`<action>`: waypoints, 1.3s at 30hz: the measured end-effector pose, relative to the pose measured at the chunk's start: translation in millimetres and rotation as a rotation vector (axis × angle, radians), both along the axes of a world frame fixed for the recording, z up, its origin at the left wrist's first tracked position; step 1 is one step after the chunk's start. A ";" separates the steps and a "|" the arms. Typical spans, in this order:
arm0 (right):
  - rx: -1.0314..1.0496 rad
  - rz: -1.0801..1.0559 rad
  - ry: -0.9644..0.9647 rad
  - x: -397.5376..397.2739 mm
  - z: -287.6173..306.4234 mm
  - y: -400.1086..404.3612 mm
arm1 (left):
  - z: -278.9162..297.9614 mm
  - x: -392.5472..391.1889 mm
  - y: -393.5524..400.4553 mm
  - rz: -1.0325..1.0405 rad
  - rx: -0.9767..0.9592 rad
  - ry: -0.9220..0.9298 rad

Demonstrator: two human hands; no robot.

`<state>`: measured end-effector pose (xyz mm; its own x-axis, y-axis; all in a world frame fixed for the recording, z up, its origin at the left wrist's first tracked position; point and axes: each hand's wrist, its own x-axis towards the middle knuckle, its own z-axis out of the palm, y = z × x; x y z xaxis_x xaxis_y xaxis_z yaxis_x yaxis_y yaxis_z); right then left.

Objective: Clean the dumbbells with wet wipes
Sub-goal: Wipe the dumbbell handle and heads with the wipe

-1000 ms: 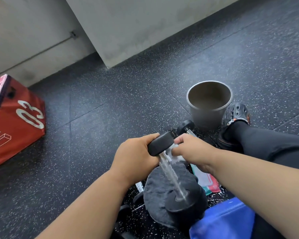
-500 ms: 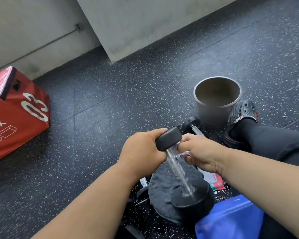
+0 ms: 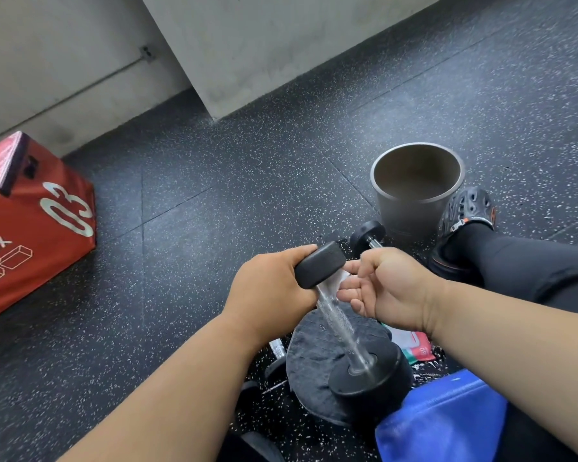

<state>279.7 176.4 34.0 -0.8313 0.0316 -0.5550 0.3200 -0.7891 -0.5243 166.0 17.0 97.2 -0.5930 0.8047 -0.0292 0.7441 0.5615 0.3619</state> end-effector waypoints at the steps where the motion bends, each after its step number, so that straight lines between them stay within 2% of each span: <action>1: 0.034 -0.002 -0.020 -0.8 -3.3 -0.3 | -0.1 -0.5 -0.2 0.003 -0.003 -0.006; 6: 0.271 0.074 -0.019 -5.2 -14.0 -4.8 | 0.5 -2.4 -0.5 -0.005 -0.014 -0.018; 14: 0.405 0.211 -0.011 -10.1 -19.8 -12.1 | 3.3 -1.0 -0.8 -0.004 -0.034 -0.004; 21: 0.617 0.201 0.073 -11.0 -18.8 -13.7 | 7.8 2.6 -0.8 -0.027 -0.047 0.020; 24: 0.612 0.208 0.086 -10.6 -17.4 -15.3 | 9.8 0.5 -1.1 -0.048 -0.070 0.006; 26: 0.592 0.206 0.110 -11.3 -18.7 -16.7 | 11.0 -7.6 -3.3 -0.053 -0.099 -0.083; 31: 0.634 0.210 0.184 -12.8 -19.6 -24.0 | 2.8 -37.8 -12.6 0.047 -0.045 -0.614; 34: 0.672 0.222 0.185 -14.3 -20.0 -31.5 | -8.9 -43.2 -12.3 0.100 -0.024 -0.844; 39: 0.923 0.199 0.104 -16.6 -18.9 -40.8 | -16.2 -41.5 -5.9 0.158 0.072 -0.979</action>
